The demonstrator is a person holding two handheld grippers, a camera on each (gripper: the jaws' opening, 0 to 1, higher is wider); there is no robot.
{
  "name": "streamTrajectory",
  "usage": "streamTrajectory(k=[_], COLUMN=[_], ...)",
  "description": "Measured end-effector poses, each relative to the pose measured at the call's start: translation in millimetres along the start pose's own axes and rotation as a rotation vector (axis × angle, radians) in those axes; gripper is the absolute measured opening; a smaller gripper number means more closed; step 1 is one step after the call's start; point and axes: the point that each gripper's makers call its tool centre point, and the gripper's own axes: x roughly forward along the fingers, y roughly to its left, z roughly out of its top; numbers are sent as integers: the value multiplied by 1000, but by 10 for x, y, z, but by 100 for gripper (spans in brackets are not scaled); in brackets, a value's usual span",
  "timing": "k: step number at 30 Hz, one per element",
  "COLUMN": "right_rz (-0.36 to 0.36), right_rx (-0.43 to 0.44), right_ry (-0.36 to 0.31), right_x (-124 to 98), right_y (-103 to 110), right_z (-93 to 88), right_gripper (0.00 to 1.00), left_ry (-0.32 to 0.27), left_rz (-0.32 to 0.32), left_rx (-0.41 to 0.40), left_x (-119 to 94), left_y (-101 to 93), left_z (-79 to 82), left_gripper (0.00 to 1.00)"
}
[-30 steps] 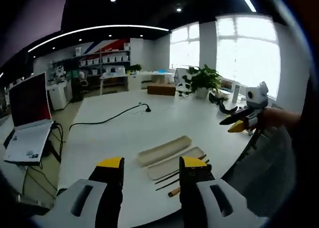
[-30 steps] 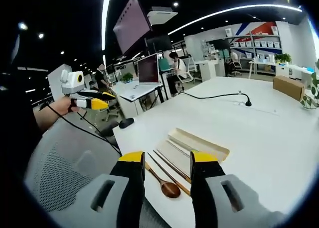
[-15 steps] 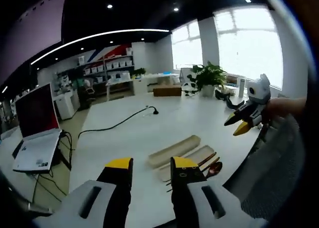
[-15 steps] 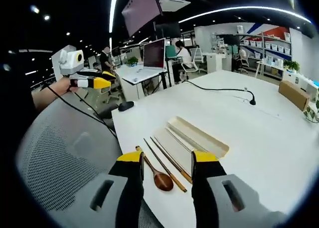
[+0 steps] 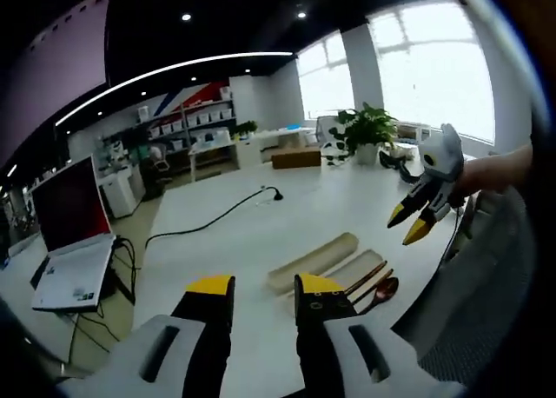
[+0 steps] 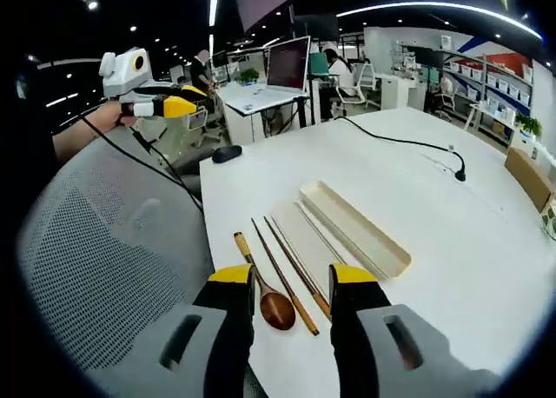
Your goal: Arrange the utensils inside the cutlery case until each visible utensil rests in its matching compartment.
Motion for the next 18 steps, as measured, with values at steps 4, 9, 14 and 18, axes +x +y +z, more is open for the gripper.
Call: streamTrajectory(k=[4, 9, 14, 18], right_rz=[27, 62, 135, 160], right_rx=[-45, -89, -106, -183], right_ry=[37, 75, 107, 188], right_x=[121, 262, 421, 534], right_y=[17, 60, 195, 228], right_z=[6, 7, -27, -161], right_gripper=[29, 26, 20, 19], left_ry=[4, 15, -7, 8], left_rz=[-1, -10, -4, -2], left_rx=[-2, -4, 9, 8], left_x=[0, 7, -13, -5], left_y=[4, -10, 3, 13], left_z=[-5, -23, 20, -13], left_gripper=[26, 24, 23, 22])
